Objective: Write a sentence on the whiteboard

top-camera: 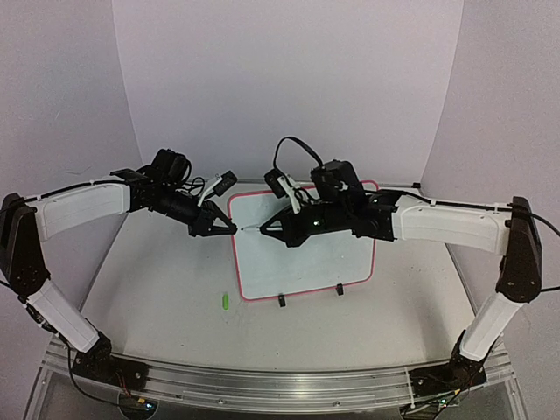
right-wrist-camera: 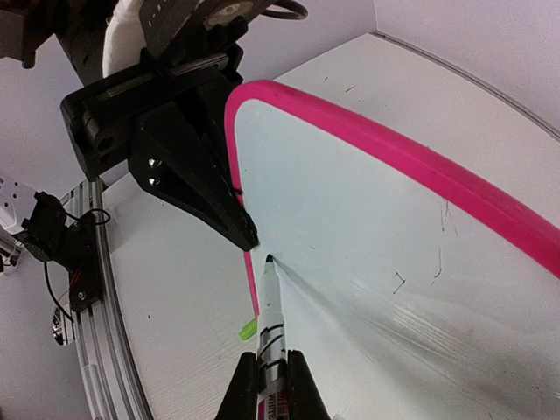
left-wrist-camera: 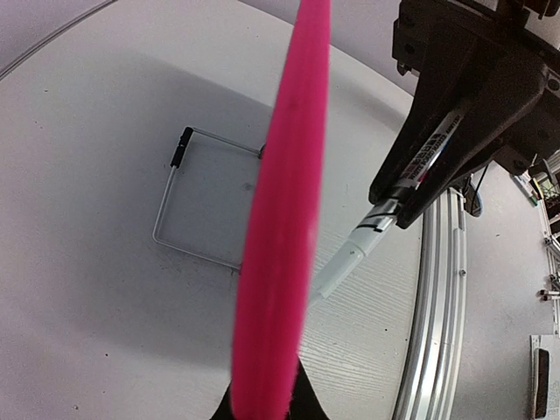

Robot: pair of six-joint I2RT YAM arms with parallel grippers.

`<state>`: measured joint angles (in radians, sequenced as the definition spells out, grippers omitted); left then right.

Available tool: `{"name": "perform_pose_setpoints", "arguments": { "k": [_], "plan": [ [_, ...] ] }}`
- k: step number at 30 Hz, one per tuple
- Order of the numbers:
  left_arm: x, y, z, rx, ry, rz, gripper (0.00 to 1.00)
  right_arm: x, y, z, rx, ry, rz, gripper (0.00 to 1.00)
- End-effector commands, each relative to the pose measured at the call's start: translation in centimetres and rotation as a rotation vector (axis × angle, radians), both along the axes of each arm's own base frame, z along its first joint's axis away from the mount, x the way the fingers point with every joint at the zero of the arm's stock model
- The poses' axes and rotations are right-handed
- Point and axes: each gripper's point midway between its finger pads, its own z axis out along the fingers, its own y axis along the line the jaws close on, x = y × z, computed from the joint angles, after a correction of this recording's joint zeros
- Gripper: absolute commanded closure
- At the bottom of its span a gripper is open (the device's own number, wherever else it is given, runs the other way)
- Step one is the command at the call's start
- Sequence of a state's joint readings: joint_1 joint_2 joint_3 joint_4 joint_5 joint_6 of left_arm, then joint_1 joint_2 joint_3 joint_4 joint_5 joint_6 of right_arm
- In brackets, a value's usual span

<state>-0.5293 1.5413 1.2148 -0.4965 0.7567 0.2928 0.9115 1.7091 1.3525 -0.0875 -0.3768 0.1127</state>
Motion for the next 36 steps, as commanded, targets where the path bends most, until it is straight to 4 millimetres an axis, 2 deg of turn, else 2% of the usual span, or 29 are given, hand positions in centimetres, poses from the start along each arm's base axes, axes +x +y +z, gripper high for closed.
{"name": "perform_pose_setpoints", "arguments": {
  "k": [1, 9, 24, 28, 36],
  "plan": [
    [0.7, 0.9, -0.5, 0.048, -0.062, 0.027, 1.0, 1.1, 0.5, 1.6, 0.017, -0.045, -0.044, 1.0],
    [0.7, 0.9, -0.4, 0.048, -0.063, 0.027, 1.0, 2.1, -0.2, 2.7, 0.023, -0.081, -0.106, 1.0],
    [0.6, 0.8, -0.4, 0.044, -0.06, 0.024, 1.0, 2.6, -1.3, 8.0, 0.143, -0.195, -0.172, 1.0],
    [0.6, 0.8, -0.3, 0.043, -0.06, 0.024, 1.0, 2.8, -1.2, 8.1, 0.144, -0.197, -0.174, 1.0],
    [0.6, 0.9, -0.1, 0.042, -0.065, 0.026, 1.0, 2.6, -1.2, 6.4, 0.119, -0.164, -0.172, 1.0]
  ]
}}
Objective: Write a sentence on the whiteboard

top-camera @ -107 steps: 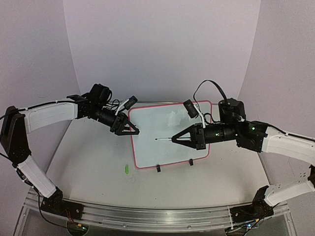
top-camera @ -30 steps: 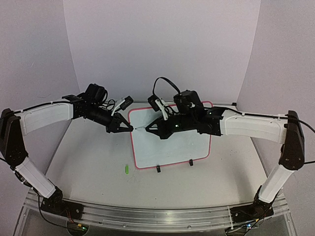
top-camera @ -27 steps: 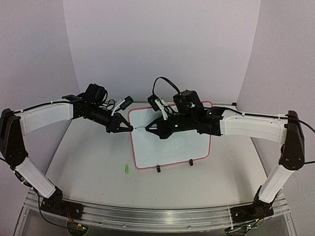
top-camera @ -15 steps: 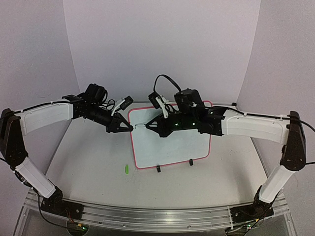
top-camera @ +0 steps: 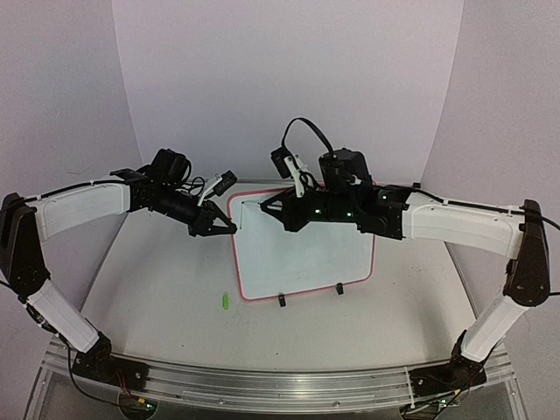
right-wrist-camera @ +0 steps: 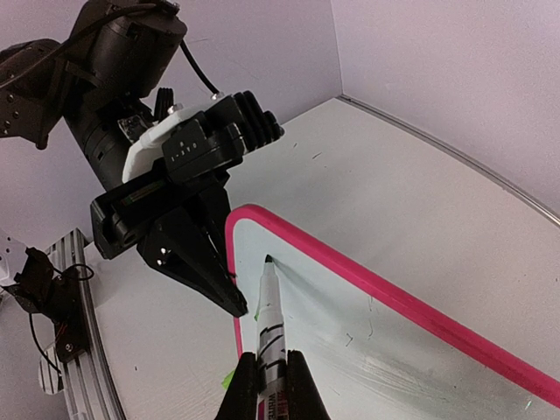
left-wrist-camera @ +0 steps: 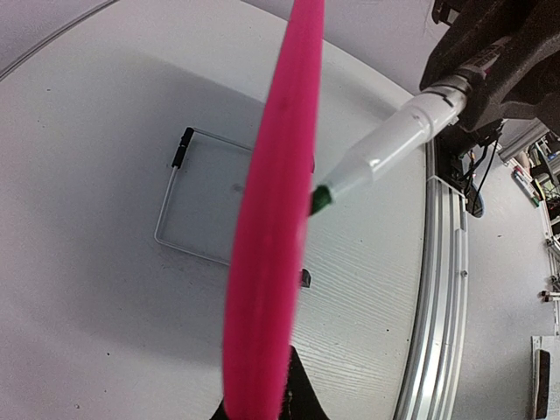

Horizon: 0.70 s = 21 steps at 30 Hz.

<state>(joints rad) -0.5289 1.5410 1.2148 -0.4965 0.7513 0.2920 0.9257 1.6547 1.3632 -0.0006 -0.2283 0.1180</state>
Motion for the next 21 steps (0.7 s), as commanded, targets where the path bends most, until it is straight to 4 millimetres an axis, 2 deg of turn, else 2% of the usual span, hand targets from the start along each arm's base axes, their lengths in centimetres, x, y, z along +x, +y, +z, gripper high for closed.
{"name": "perform_pose_setpoints", "arguments": {
  "k": [1, 15, 21],
  "plan": [
    [0.5, 0.9, -0.1, 0.039, -0.064, 0.022, 1.0, 0.7, -0.8, 1.3, 0.031, -0.023, -0.05, 1.0],
    [0.5, 0.9, 0.1, 0.036, -0.068, 0.022, 1.0, -0.4, -2.1, -2.7, -0.022, 0.068, -0.058, 1.0],
    [0.5, 0.9, 0.1, 0.036, -0.067, 0.023, 1.0, -0.5, -2.1, -3.6, -0.035, 0.086, -0.057, 1.0]
  ]
}}
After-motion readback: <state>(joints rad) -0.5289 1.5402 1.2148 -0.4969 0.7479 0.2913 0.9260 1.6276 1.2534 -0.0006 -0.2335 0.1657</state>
